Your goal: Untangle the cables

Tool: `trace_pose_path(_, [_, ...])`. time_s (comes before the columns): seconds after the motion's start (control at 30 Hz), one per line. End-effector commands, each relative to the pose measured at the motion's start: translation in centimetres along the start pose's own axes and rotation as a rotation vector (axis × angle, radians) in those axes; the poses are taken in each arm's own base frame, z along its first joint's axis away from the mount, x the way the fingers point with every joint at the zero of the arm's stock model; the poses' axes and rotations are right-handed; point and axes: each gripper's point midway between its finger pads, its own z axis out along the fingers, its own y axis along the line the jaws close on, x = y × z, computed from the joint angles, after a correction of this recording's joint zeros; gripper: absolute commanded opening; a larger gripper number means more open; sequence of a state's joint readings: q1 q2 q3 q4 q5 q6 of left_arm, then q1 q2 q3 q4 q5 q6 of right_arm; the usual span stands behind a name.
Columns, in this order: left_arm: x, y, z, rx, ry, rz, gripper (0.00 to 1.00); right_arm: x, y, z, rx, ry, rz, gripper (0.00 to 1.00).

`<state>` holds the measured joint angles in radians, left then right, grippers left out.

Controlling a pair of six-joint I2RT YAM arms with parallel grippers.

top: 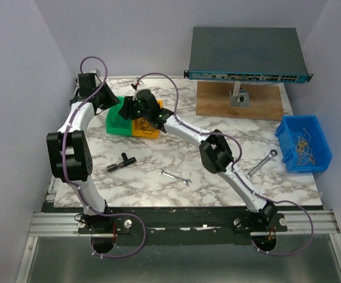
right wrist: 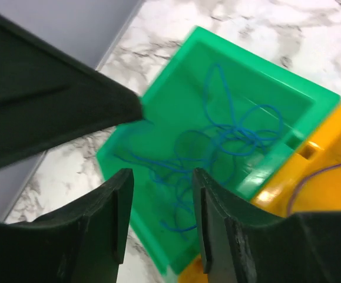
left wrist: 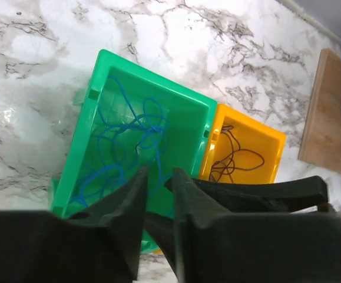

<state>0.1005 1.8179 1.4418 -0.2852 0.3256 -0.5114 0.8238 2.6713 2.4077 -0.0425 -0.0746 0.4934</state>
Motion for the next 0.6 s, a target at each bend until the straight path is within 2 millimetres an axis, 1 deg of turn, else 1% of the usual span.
trace_pose_path(0.0, [-2.0, -1.0, -1.6, 0.006, -0.078, 0.042, 0.34, -2.9, 2.0, -0.9, -0.016, -0.071, -0.023, 0.53])
trace_pose_path(0.03, [-2.3, -1.0, -2.0, -0.006, -0.087, 0.048, 0.37, -3.2, 2.2, -1.2, -0.015, -0.073, -0.025, 0.55])
trace_pose_path(0.07, [-2.6, -1.3, -2.5, -0.012, -0.097, 0.054, 0.44, -4.0, 2.6, -1.8, -0.016, -0.079, -0.03, 0.57])
trace_pose_path(0.1, [-2.8, -1.5, -3.0, -0.009, -0.105, 0.057, 0.49, -4.2, 2.6, -2.3, -0.011, -0.075, -0.032, 0.61])
trace_pose_path(0.17, [-3.2, -2.4, -4.1, 0.01, -0.124, 0.062, 0.57, -5.4, 3.2, -3.9, -0.001, -0.086, -0.037, 0.71])
trace_pose_path(0.2, [-3.3, -2.9, -4.7, 0.013, -0.138, 0.064, 0.64, -5.0, 2.7, -4.7, 0.02, -0.071, -0.038, 0.74])
trace_pose_path(0.23, [-3.3, -3.3, -5.5, 0.02, -0.156, 0.068, 0.74, -6.0, 3.2, -5.7, 0.015, -0.1, -0.044, 0.78])
trace_pose_path(0.27, [-3.3, -3.6, -6.3, 0.023, -0.176, 0.07, 0.84, -5.7, 2.7, -6.7, 0.033, -0.097, -0.046, 0.81])
trace_pose_path(0.3, [-3.3, -4.1, -7.3, 0.031, -0.204, 0.072, 0.98, -6.7, 2.7, -8.1, 0.041, -0.125, -0.047, 0.84])
trace_pose_path(0.33, [-3.1, -4.2, -8.2, 0.03, -0.228, 0.069, 0.99, -7.1, 2.8, -9.7, 0.034, -0.132, -0.051, 0.84])
trace_pose_path(0.37, [-3.0, -4.4, -9.3, 0.038, -0.26, 0.071, 0.99, -6.7, 2.6, -11.0, 0.018, -0.128, -0.056, 0.84])
trace_pose_path(0.4, [-2.2, -4.2, -9.9, 0.041, -0.27, 0.07, 0.98, -7.1, 2.9, -12.7, -0.011, -0.133, -0.058, 0.84])
trace_pose_path(0.43, [-2.1, -4.4, -11.0, 0.051, -0.3, 0.078, 0.99, -6.9, 2.1, -14.1, -0.011, -0.13, -0.051, 0.85])
trace_pose_path(0.47, [-1.3, -4.1, -11.6, 0.048, -0.312, 0.08, 0.99, -7.5, 1.9, -16.0, -0.021, -0.144, -0.042, 0.85])
trace_pose_path(0.5, [-1.0, -4.1, -12.5, 0.052, -0.338, 0.09, 0.98, -7.0, 0.4, -17.5, -0.005, -0.136, -0.028, 0.85])
trace_pose_path(0.53, [-0.3, -3.7, -13.0, 0.049, -0.351, 0.098, 0.99, -7.7, -0.1, -19.5, -0.01, -0.156, -0.011, 0.85])
trace_pose_path(0.57, [0.1, -3.6, -13.9, 0.053, -0.379, 0.113, 0.99, -7.7, -1.5, -21.5, 0.001, -0.166, 0.008, 0.85])
